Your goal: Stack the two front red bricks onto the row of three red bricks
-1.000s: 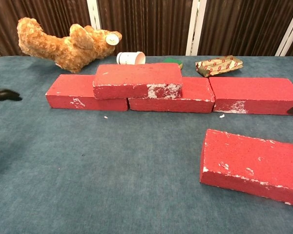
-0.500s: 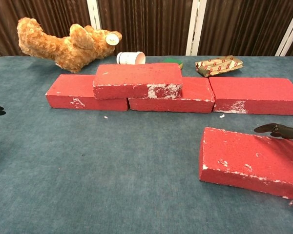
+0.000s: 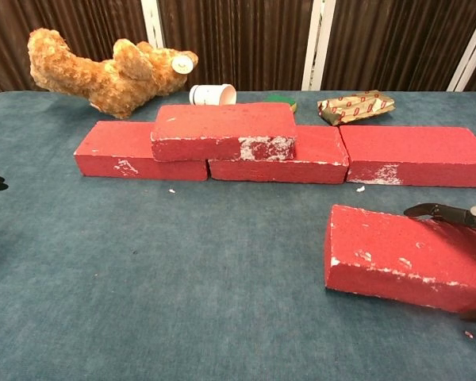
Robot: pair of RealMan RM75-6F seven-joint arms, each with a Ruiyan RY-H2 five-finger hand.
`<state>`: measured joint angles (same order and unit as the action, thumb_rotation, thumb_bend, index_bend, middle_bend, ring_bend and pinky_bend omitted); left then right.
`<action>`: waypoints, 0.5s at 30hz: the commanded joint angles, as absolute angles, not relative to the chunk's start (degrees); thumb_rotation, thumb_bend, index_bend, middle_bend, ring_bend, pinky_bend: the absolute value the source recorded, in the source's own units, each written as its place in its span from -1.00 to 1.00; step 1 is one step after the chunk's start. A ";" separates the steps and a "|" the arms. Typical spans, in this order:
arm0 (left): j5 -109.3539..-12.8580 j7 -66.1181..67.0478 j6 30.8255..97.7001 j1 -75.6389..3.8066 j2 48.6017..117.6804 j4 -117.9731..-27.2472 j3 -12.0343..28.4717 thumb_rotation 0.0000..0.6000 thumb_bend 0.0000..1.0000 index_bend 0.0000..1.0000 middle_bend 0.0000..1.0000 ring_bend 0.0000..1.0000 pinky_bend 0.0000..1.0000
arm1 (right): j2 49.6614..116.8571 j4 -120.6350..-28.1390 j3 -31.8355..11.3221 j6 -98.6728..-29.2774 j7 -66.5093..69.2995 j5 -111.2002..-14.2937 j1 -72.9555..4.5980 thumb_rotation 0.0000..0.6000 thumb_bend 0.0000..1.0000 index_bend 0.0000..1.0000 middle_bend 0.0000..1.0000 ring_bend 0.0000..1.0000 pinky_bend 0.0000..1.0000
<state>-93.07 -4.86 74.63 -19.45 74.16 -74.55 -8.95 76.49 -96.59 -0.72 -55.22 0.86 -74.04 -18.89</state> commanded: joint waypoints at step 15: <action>-92.45 -4.36 73.25 -18.31 73.70 -74.83 -7.94 1.00 -0.50 -1.00 -1.00 -1.00 -0.90 | 78.16 -95.68 -2.47 -59.19 -0.13 -73.73 -18.97 1.00 -0.66 0.11 0.12 0.15 0.66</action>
